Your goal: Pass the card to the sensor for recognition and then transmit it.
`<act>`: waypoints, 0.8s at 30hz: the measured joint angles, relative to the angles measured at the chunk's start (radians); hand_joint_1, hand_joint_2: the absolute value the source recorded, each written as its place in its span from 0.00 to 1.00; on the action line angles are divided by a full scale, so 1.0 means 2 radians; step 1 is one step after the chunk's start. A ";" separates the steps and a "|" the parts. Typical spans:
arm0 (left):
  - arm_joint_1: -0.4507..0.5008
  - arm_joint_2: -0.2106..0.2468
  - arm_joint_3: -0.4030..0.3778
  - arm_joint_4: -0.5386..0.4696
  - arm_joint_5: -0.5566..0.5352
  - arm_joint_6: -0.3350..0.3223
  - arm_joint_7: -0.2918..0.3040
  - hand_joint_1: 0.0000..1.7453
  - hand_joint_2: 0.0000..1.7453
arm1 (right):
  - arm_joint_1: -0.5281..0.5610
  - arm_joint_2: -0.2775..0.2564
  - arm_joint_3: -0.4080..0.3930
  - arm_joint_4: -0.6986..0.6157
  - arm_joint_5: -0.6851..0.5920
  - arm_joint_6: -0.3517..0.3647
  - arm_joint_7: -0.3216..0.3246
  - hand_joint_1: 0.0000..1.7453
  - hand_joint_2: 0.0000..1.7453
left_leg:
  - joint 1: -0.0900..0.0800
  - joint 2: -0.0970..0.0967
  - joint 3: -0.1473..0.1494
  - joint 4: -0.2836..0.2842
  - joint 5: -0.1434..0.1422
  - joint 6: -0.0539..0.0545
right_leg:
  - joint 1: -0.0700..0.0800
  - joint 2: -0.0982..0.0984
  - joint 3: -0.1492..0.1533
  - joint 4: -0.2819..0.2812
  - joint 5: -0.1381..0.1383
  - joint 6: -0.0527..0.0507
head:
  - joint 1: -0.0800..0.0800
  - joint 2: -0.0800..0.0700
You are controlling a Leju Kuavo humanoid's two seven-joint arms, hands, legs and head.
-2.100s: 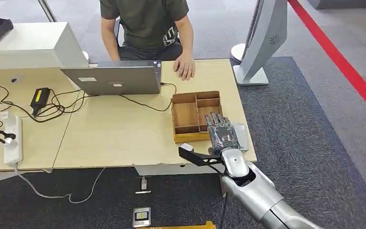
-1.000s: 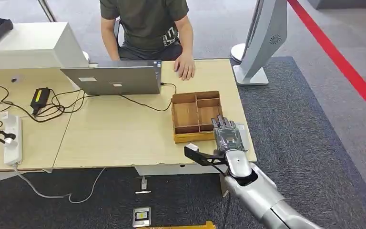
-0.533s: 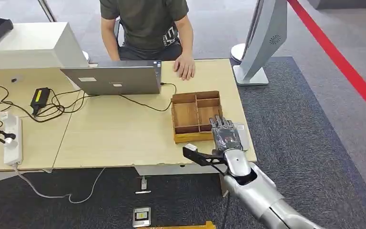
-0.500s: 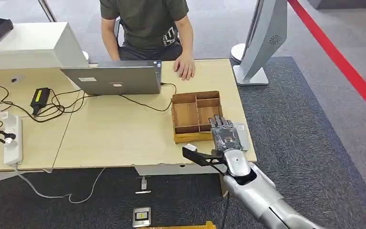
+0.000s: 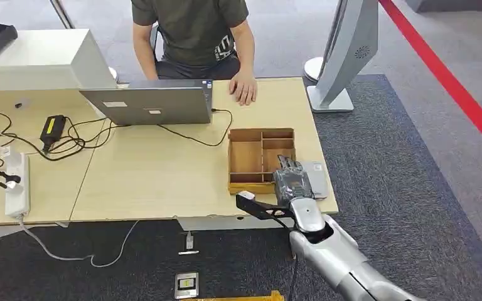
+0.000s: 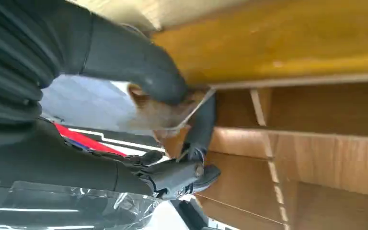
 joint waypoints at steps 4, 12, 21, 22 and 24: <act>0.000 -0.001 0.000 0.000 0.000 0.000 0.000 0.00 0.00 | 0.000 0.001 0.001 0.000 0.000 0.000 0.001 1.00 1.00 | 0.000 0.000 0.000 0.000 0.000 0.000 | 0.000 0.000 0.000 0.000 0.000 0.000 | 0.000 0.000; 0.000 -0.002 0.000 0.000 0.000 0.000 0.000 0.00 0.00 | 0.000 0.002 0.002 0.000 0.000 0.000 0.001 1.00 1.00 | 0.000 0.000 0.000 0.000 0.000 0.000 | 0.000 0.000 0.000 0.000 0.000 0.000 | 0.000 0.000; 0.000 -0.002 0.000 0.000 -0.008 -0.009 -0.002 0.00 0.00 | 0.002 0.001 0.004 -0.006 -0.006 0.008 0.009 1.00 1.00 | 0.000 0.000 0.000 0.000 0.000 0.000 | 0.000 0.000 0.000 0.000 0.000 0.000 | 0.000 0.000; 0.000 -0.002 -0.001 0.000 -0.010 -0.011 -0.003 0.00 0.00 | 0.003 0.000 0.004 -0.009 -0.006 0.010 0.012 1.00 1.00 | 0.000 0.000 0.000 0.000 0.000 0.000 | 0.000 0.000 0.000 0.000 0.000 0.000 | 0.000 0.000; 0.000 -0.002 -0.002 0.000 -0.014 -0.016 -0.003 0.00 0.00 | 0.006 -0.003 0.004 -0.018 -0.007 0.015 0.015 1.00 1.00 | 0.000 0.000 0.000 0.000 0.000 0.000 | 0.000 0.000 0.000 0.000 0.000 0.000 | 0.000 0.000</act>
